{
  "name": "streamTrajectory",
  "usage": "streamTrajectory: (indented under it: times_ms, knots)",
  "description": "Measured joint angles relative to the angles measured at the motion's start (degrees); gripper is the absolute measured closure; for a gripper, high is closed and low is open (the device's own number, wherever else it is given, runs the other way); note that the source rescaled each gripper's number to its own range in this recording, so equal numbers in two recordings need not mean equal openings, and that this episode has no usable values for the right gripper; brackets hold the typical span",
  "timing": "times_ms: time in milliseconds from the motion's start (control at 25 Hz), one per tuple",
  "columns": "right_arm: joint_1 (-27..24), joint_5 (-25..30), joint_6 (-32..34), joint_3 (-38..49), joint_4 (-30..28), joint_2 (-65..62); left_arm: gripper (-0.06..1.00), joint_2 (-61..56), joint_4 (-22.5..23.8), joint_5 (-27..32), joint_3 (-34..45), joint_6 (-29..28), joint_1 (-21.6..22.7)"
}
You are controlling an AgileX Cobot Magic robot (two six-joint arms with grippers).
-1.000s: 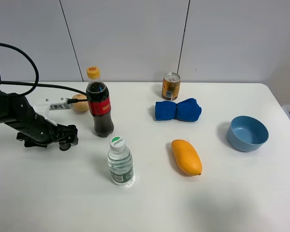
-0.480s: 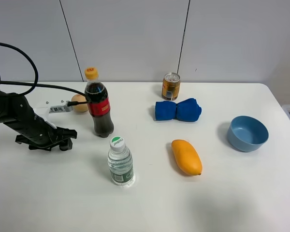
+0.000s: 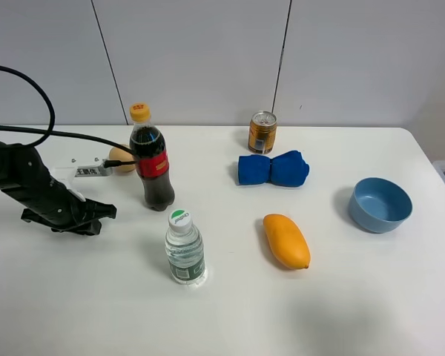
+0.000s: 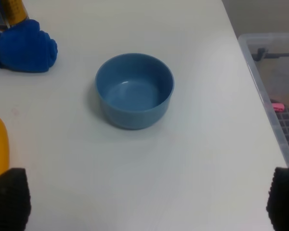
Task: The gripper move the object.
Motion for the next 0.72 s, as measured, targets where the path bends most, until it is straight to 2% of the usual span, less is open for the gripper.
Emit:
streamTrajectory:
  times_ms: [320,440,560,720]
  knots:
    - [0.0,0.0,0.0,0.0,0.0,0.0,0.94,-15.38,2.59,8.58,0.06,1.85,0.0]
    - [0.0,0.0,0.0,0.0,-0.3,0.0,0.94,-22.76,3.05,13.06,0.07,5.21,-0.49]
    - [0.0,0.0,0.0,0.0,0.0,0.0,0.94,-28.4,3.15,19.72,-1.89,10.54,-3.16]
    - [0.0,0.0,0.0,0.0,0.0,0.0,0.94,-30.43,3.27,29.63,-9.32,13.35,-9.64]
